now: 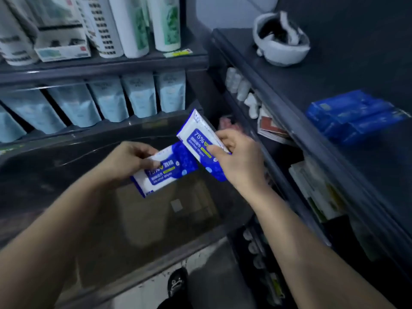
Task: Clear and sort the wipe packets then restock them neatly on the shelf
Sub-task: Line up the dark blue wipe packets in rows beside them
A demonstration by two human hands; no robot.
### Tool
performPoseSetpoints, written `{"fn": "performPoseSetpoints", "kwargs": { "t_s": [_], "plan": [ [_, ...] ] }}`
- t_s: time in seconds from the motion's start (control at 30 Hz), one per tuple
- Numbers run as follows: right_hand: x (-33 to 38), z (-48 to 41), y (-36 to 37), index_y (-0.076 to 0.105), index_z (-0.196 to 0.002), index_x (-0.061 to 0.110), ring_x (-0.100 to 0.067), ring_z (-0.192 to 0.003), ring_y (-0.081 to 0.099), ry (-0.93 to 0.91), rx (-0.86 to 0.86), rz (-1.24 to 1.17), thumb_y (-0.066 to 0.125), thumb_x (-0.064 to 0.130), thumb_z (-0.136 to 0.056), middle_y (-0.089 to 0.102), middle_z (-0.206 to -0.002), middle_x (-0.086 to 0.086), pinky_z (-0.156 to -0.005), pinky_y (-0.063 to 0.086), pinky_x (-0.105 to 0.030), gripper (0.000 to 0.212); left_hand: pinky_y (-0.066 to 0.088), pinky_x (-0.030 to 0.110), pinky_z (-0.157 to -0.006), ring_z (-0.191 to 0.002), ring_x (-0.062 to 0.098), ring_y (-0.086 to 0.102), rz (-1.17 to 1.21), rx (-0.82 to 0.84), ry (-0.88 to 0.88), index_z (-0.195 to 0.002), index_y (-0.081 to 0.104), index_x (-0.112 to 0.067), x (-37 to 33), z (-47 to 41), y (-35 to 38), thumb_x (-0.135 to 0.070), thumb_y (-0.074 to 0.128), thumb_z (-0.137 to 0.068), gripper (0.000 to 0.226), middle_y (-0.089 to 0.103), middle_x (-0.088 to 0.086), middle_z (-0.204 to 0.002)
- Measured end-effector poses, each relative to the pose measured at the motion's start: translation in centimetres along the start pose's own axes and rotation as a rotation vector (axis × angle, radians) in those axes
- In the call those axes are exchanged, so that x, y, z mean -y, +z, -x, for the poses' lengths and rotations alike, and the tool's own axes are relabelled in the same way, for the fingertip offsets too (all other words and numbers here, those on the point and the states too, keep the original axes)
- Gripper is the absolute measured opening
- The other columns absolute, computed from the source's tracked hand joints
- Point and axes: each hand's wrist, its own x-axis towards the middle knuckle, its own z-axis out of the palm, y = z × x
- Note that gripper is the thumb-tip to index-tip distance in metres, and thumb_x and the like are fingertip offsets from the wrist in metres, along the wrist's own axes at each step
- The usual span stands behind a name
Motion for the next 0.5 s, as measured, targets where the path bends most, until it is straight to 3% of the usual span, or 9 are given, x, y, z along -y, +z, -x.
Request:
{"fn": "performPoseSetpoints", "kwargs": {
  "t_s": [0.1, 0.2, 0.3, 0.4, 0.5],
  "plan": [
    [0.7, 2.8, -4.8, 0.068, -0.083, 0.022, -0.012, -0.075, 0.069, -0.01, -0.096, -0.082, 0.072, 0.025, -0.073, 0.073, -0.081, 0.006, -0.074, 0.055, -0.044, 0.012, 0.056, 0.036, -0.073, -0.074, 0.024, 0.067, 0.076, -0.1, 0.102, -0.089, 0.074, -0.013, -4.0, 3.8, 2.7, -0.003, 0.07, -0.082, 0.013, 0.075, 0.011, -0.084],
    [1.1, 5.8, -9.5, 0.07, -0.084, 0.017, -0.011, -0.073, 0.068, -0.01, -0.168, -0.113, 0.075, 0.019, -0.074, 0.073, -0.08, 0.007, -0.074, 0.056, -0.041, 0.011, 0.055, 0.041, -0.074, -0.075, 0.026, 0.065, 0.103, -0.118, 0.22, -0.084, 0.073, -0.017, -7.2, 7.0, 6.1, -0.005, 0.072, -0.08, 0.012, 0.072, 0.017, -0.089],
    [1.2, 8.7, -14.1, 0.069, -0.082, 0.018, 0.0, -0.064, 0.063, 0.028, -0.217, -0.079, 0.077, 0.019, -0.074, 0.07, -0.073, 0.012, -0.068, 0.054, -0.03, 0.01, 0.052, 0.048, -0.079, -0.075, 0.027, 0.063, 0.091, -0.054, 0.289, -0.078, 0.073, -0.019, -9.4, 8.9, 9.4, -0.008, 0.077, -0.075, 0.012, 0.07, 0.024, -0.093],
    [0.8, 12.0, -18.1, 0.064, -0.072, 0.027, 0.007, -0.052, 0.054, 0.077, -0.287, -0.033, 0.078, 0.013, -0.075, 0.06, -0.056, 0.021, -0.058, 0.042, -0.013, 0.021, 0.051, 0.057, -0.084, -0.077, 0.029, 0.065, 0.073, 0.055, 0.336, -0.081, 0.074, -0.021, -10.9, 9.8, 12.7, -0.011, 0.078, -0.074, 0.012, 0.071, 0.021, -0.089],
    [0.3, 16.0, -21.1, 0.065, -0.069, 0.025, 0.002, -0.057, 0.054, 0.141, -0.39, 0.013, 0.079, 0.011, -0.073, 0.066, -0.063, 0.01, -0.061, 0.044, -0.02, 0.02, 0.051, 0.05, -0.079, -0.072, 0.026, 0.062, 0.055, 0.175, 0.404, -0.076, 0.074, -0.021, -12.2, 10.4, 16.6, -0.006, 0.076, -0.076, 0.015, 0.07, 0.021, -0.083]
  ]
}}
